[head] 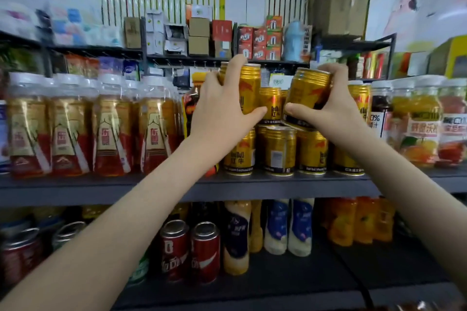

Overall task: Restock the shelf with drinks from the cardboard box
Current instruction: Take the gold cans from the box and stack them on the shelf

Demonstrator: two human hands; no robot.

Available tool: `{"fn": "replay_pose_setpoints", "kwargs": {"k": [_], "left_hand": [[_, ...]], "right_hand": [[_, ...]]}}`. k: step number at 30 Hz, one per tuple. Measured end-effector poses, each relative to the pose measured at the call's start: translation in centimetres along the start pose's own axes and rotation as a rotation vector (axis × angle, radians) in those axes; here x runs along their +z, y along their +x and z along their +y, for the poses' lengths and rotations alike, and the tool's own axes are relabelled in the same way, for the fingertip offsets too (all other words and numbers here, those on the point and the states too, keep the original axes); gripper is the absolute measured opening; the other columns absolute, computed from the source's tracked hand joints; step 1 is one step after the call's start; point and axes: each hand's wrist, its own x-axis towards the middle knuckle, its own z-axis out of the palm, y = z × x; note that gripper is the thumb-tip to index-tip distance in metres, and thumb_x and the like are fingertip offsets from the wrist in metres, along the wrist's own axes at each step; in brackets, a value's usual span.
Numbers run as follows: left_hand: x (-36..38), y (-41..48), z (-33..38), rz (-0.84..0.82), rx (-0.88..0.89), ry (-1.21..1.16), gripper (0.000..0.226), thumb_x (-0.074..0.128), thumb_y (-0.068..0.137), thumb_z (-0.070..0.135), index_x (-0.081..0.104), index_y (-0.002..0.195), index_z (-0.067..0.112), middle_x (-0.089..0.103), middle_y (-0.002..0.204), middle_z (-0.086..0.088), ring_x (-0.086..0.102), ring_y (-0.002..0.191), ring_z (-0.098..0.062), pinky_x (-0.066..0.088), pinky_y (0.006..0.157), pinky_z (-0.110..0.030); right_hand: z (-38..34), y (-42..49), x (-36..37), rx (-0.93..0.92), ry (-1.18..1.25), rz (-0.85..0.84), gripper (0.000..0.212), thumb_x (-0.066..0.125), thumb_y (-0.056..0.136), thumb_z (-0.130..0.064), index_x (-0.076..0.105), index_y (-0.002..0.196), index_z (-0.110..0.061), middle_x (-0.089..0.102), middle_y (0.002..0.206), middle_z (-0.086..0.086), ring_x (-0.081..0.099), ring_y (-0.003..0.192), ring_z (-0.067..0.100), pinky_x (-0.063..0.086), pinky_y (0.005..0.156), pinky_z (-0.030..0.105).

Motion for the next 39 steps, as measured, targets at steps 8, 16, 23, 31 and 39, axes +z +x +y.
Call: {"fn": "replay_pose_setpoints", "kwargs": {"k": [8,16,23,31,39], "left_hand": [[4.9,2.2,0.2,-0.057,-0.157,0.228,0.085,0.067,0.083,0.046,0.012,0.146,0.03,0.034,0.135,-0.021,0.038,0.124,-0.036,0.045,0.083,-0.036],[6.7,2.8,0.6,-0.128,-0.235,0.357,0.089,0.063,0.086,0.049,0.003,0.147,0.025,0.031,0.138,-0.026,0.039,0.124,-0.04,0.046,0.085,-0.037],[6.0,2.5,0.5,-0.21,-0.257,0.304,0.094,0.058,0.089,0.047,-0.009,0.149,0.024,0.023,0.142,-0.028,0.031,0.13,-0.041,0.041,0.097,-0.042],[4.7,2.4,0.4,-0.33,-0.247,0.198,0.094,0.057,0.092,0.031,-0.019,0.147,0.034,0.01,0.149,-0.027,0.023,0.135,-0.042,0.034,0.104,-0.045],[7.0,-0.7,0.3,-0.093,-0.135,0.24,0.079,0.047,0.099,0.03,-0.014,0.149,0.035,-0.009,0.155,-0.026,0.021,0.138,-0.042,0.044,0.097,-0.04]], "right_hand": [[3.8,3.5,3.2,0.058,-0.024,-0.062,0.084,0.081,0.071,-0.033,0.027,0.134,-0.023,0.045,0.129,0.007,0.049,0.116,0.023,0.047,0.095,0.037],[5.0,4.7,4.3,0.08,-0.01,-0.154,0.089,0.079,0.073,-0.036,0.02,0.14,-0.027,0.043,0.131,0.008,0.051,0.113,0.024,0.048,0.086,0.032],[5.0,4.8,4.4,0.043,-0.042,-0.198,0.088,0.076,0.074,-0.044,0.02,0.139,-0.032,0.044,0.134,0.009,0.051,0.115,0.026,0.049,0.094,0.039],[3.6,3.9,4.6,-0.073,-0.091,-0.173,0.088,0.077,0.076,-0.039,0.021,0.144,-0.03,0.036,0.145,0.007,0.041,0.126,0.021,0.036,0.095,0.03],[3.6,2.5,4.4,-0.038,-0.126,-0.155,0.093,0.073,0.079,-0.042,0.01,0.146,-0.024,0.025,0.152,0.01,0.038,0.133,0.027,0.038,0.107,0.042]]}}
